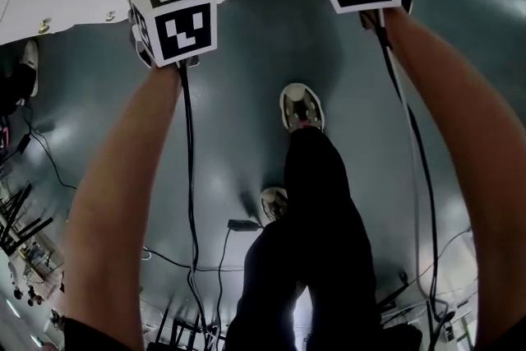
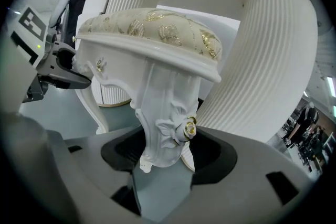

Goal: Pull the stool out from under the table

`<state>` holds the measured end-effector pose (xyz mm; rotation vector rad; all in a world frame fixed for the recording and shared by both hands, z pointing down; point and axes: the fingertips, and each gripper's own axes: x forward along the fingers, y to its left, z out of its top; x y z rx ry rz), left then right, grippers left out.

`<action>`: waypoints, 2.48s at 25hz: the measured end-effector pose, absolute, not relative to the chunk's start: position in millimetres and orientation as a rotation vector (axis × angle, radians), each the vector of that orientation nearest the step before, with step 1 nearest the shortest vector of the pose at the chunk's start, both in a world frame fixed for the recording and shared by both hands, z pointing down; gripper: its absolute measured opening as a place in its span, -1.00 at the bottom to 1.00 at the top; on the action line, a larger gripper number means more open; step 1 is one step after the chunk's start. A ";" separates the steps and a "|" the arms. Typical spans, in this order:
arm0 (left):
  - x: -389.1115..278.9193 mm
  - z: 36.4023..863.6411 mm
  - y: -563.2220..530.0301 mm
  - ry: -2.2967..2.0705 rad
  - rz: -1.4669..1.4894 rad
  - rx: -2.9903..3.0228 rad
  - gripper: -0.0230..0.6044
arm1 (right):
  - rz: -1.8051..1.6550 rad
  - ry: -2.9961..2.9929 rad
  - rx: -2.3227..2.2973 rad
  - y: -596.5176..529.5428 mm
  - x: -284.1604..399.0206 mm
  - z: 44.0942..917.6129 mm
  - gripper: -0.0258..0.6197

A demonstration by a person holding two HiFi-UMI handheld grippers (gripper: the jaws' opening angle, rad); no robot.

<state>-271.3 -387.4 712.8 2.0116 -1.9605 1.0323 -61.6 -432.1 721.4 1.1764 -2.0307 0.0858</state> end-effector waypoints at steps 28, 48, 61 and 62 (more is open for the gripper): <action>-186.3 727.1 -128.2 -1.885 1.083 1.978 -0.08 | 0.066 -2.043 1.106 -173.7 22.8 726.2 -0.18; -177.9 734.3 -7.1 -1.826 1.125 1.973 -0.08 | 0.123 -2.002 1.049 -45.6 33.3 735.0 -0.18; -162.1 737.2 57.2 -1.827 1.139 1.948 -0.08 | 0.144 -1.979 1.049 18.7 50.5 738.3 -0.18; -164.0 739.0 60.6 -1.823 1.143 1.947 -0.08 | 0.149 -1.976 1.044 22.5 48.8 740.3 -0.18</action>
